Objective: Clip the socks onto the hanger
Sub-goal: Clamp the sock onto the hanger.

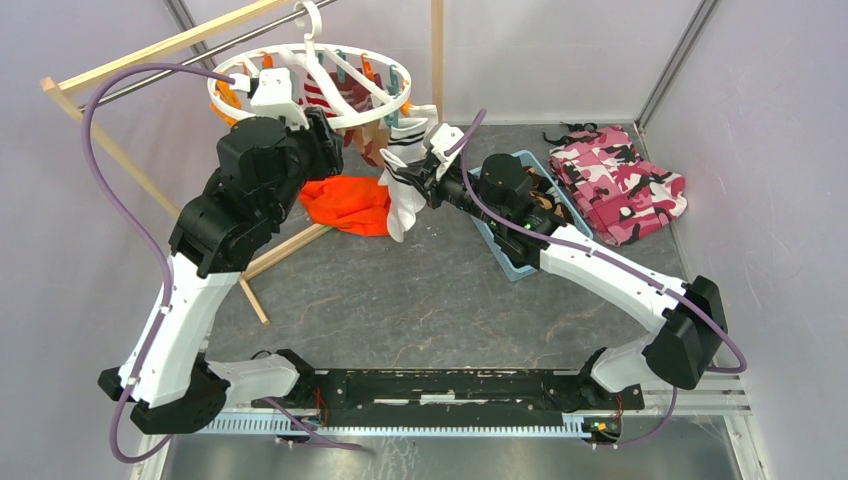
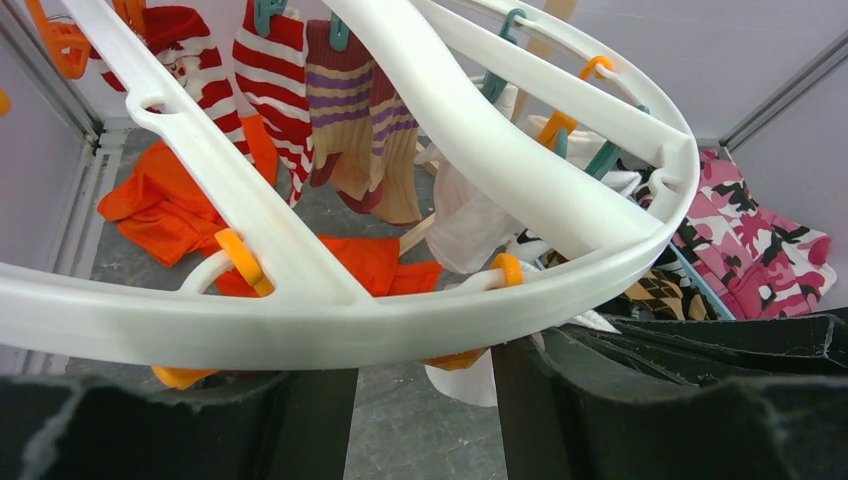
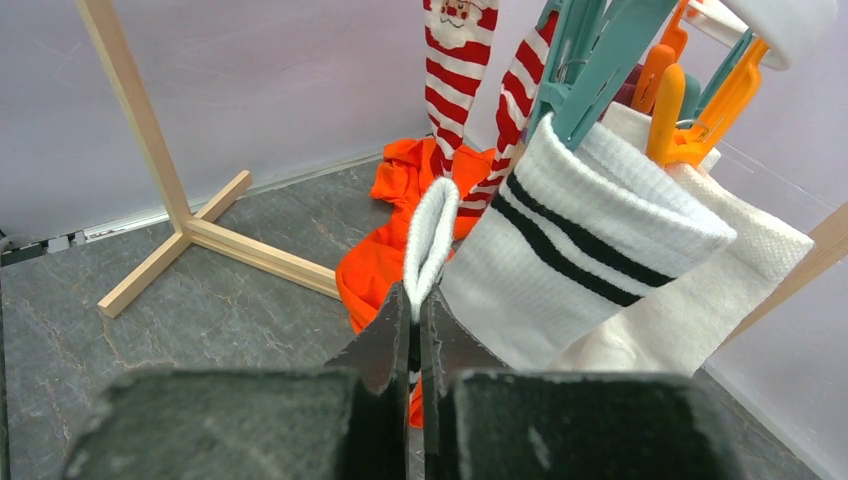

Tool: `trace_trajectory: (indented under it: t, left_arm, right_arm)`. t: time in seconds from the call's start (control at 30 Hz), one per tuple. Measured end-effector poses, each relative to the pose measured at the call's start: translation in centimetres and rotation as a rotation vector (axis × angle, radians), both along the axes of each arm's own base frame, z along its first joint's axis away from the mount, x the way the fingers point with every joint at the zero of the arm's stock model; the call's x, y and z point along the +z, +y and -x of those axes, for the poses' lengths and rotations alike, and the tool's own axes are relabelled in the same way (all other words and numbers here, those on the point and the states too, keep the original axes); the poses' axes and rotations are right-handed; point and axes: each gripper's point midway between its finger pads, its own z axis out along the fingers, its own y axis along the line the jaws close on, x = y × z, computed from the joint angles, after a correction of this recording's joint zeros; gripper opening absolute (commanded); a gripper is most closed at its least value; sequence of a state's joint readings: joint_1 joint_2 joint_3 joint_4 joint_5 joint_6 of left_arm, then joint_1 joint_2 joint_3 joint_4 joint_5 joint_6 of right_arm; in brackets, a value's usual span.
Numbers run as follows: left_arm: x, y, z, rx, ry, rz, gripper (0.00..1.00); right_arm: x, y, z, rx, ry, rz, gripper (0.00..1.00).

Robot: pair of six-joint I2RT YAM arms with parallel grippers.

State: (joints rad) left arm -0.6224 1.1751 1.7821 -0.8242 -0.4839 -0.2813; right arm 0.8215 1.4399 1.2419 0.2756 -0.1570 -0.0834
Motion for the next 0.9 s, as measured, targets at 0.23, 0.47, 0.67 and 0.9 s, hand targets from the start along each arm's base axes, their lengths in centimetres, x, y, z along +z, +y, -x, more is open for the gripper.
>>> trace_trajectory:
  t: [0.23,0.47,0.67,0.9]
  left_arm:
    - [-0.1,-0.4,-0.2,-0.022,-0.015,0.003,0.57]
    - [0.5,-0.8,-0.2,-0.044,-0.038,0.019,0.58]
    - [1.0,-0.7,-0.1,-0.047,-0.059,0.029,0.58]
    - [1.1,-1.0,0.1,-0.066,-0.074,0.043,0.57]
  right_arm:
    - [0.0,0.0,0.0,0.0,0.001,0.001,0.0]
    - [-0.1,0.0,0.0,0.0,0.002,0.002,0.0]
    - [-0.1,0.0,0.0,0.0,0.002,0.002,0.0]
    - [-0.1,0.0,0.0,0.0,0.002,0.002,0.0]
